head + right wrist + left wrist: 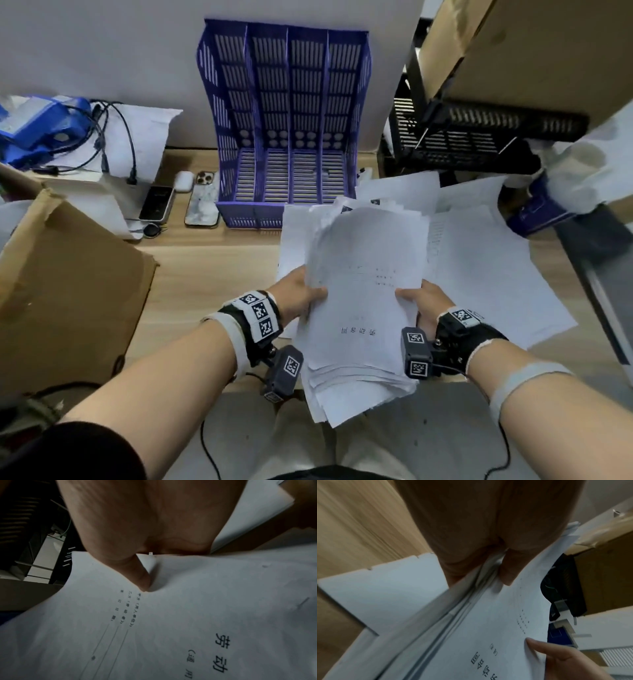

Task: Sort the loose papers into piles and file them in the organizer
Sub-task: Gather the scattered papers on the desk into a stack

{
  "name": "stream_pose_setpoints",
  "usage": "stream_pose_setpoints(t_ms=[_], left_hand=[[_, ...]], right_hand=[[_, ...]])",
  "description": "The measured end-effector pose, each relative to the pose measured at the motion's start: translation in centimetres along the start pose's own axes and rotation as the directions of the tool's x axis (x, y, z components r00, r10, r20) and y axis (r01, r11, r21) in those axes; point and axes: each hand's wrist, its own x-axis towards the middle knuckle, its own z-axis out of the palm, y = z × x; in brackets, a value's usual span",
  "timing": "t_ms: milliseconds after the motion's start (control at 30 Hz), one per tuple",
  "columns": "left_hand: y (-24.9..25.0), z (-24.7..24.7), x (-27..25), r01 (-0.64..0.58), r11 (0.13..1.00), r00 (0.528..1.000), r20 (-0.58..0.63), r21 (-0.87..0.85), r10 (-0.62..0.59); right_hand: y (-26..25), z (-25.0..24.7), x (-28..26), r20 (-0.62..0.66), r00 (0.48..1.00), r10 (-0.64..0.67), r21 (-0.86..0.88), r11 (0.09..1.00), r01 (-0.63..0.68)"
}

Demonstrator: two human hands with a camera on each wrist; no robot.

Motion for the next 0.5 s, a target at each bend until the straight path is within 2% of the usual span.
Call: stream_pose_setpoints(t_ms=[67, 133, 233, 300, 367, 400, 467, 500], left_hand=[[0.1, 0.4, 0.7, 0.001, 0.998, 1.000, -0.003, 0.066, 0.000], [0.3, 0.2, 1.4, -0.008, 0.995, 0.998, -0.065, 0.100, 0.015], [1.0, -1.2, 2.3, -0.032, 0.994, 0.966, -0.252, 0.100, 0.057], [0.8, -2.9, 3.0, 0.008, 0.987, 0.916, -0.398, 0.162, 0.058], [0.1, -4.9, 3.9, 0.118, 0.964, 0.863, -0.504, 0.237, 0.018], [-0.5, -5.8, 4.3, 0.199, 0.952, 0.853, -0.520, 0.231, -0.052], [-1.2, -6.7, 4.8, 0.298, 0.942, 0.860, -0.471, 0.152, -0.195], [-1.4, -6.9, 5.2, 0.298, 0.946, 0.875, -0.432, 0.128, -0.217]], right_hand=[[0.5, -0.5, 0.6, 0.008, 1.000, 0.002, -0.004, 1.000, -0.002], [0.4, -0.5, 1.3, 0.023, 0.999, -0.043, -0.017, 0.999, 0.044], [-0.7, 0.3, 1.8, 0.019, 0.993, -0.116, 0.058, 0.992, 0.115], [-1.2, 1.5, 2.3, 0.022, 0.990, -0.138, 0.128, 0.983, 0.135], [-1.4, 2.8, 3.2, 0.015, 0.990, -0.138, 0.015, 0.990, 0.137], [-1.3, 3.3, 3.8, 0.018, 0.993, -0.115, -0.086, 0.989, 0.116], [-1.0, 4.0, 4.8, -0.002, 0.999, -0.050, -0.251, 0.967, 0.048], [-1.1, 4.2, 4.9, 0.001, 0.999, -0.036, -0.302, 0.953, 0.034]])
